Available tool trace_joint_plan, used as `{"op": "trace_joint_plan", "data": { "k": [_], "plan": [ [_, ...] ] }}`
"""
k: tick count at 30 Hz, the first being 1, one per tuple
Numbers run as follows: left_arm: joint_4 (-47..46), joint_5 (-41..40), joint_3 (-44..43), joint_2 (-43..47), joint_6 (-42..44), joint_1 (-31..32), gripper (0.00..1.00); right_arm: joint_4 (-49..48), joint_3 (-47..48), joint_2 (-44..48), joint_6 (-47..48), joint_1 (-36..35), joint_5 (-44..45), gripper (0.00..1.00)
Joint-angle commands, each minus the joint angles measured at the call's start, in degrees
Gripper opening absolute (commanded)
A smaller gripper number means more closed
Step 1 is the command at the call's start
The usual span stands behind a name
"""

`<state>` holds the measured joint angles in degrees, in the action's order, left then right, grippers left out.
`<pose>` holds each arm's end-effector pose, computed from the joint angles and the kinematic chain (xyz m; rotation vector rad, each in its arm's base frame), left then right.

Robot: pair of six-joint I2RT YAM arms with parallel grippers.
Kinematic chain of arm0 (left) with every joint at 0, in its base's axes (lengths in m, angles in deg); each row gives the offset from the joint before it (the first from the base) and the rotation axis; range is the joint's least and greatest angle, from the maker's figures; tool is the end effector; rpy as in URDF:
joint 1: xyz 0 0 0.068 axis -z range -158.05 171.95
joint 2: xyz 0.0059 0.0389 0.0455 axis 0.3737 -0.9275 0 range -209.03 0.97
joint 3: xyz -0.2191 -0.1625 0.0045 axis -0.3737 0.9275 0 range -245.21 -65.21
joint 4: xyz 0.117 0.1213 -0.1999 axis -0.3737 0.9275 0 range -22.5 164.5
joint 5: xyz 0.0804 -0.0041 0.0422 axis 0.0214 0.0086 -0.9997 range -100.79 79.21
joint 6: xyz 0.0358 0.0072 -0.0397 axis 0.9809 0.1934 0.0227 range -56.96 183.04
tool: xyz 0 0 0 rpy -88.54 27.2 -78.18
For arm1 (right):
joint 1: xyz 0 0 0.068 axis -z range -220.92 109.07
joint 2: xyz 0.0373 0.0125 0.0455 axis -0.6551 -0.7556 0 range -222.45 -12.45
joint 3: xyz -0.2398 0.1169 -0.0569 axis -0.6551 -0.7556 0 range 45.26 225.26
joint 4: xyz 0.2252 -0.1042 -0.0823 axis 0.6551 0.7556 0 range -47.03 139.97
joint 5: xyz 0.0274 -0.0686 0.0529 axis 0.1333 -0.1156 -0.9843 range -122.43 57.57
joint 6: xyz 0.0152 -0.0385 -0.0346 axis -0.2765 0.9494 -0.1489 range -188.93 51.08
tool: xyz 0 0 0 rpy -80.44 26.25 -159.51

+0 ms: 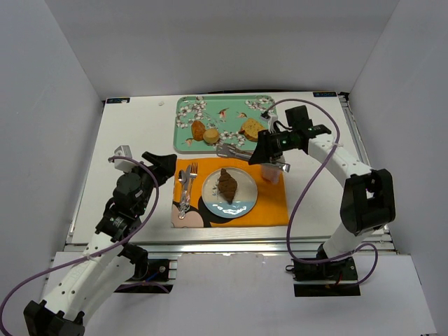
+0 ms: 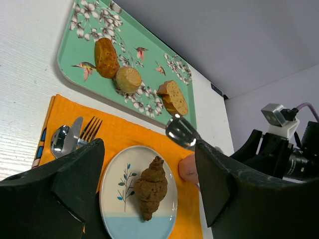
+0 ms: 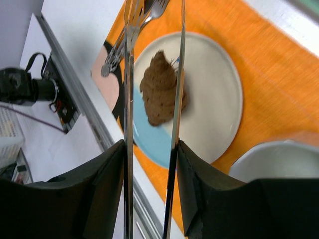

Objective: Place the bread

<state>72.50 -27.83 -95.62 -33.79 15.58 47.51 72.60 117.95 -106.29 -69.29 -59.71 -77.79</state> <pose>0.1476 -0.0591 0.2877 -0.5544 1.6866 -0.6774 0.3235 0.1368 0.2677 -0.7285 2.2857 1.1183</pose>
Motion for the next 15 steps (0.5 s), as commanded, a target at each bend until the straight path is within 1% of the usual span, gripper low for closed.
{"op": "trace_joint_plan", "data": {
  "k": [1,3,4,8,10,15],
  "plan": [
    [0.7,-0.5,-0.4,0.5,0.0,-0.3,0.82,-4.9,4.0,-2.0,-3.7,-0.1,2.2,0.49],
    [0.7,-0.5,-0.6,0.2,-0.1,-0.3,0.82,-6.3,6.2,-3.5,-6.2,-0.2,3.8,0.49],
    [0.7,-0.4,-0.8,0.0,-0.1,-0.3,0.82,-7.3,6.9,-5.4,-9.4,-0.1,4.0,0.49],
    [0.9,0.2,-1.7,-1.0,-0.5,-0.3,0.82,-11.0,11.9,-11.1,-16.8,-0.1,4.2,0.49],
    [1.0,0.2,-2.0,-1.2,-1.0,-0.3,0.82,-12.2,13.4,-14.4,-19.1,0.0,2.7,0.49],
    [0.9,-0.6,-2.6,-1.3,-2.0,-0.3,0.82,-13.3,17.7,-20.1,-23.5,0.2,2.8,0.50]
  ]
}}
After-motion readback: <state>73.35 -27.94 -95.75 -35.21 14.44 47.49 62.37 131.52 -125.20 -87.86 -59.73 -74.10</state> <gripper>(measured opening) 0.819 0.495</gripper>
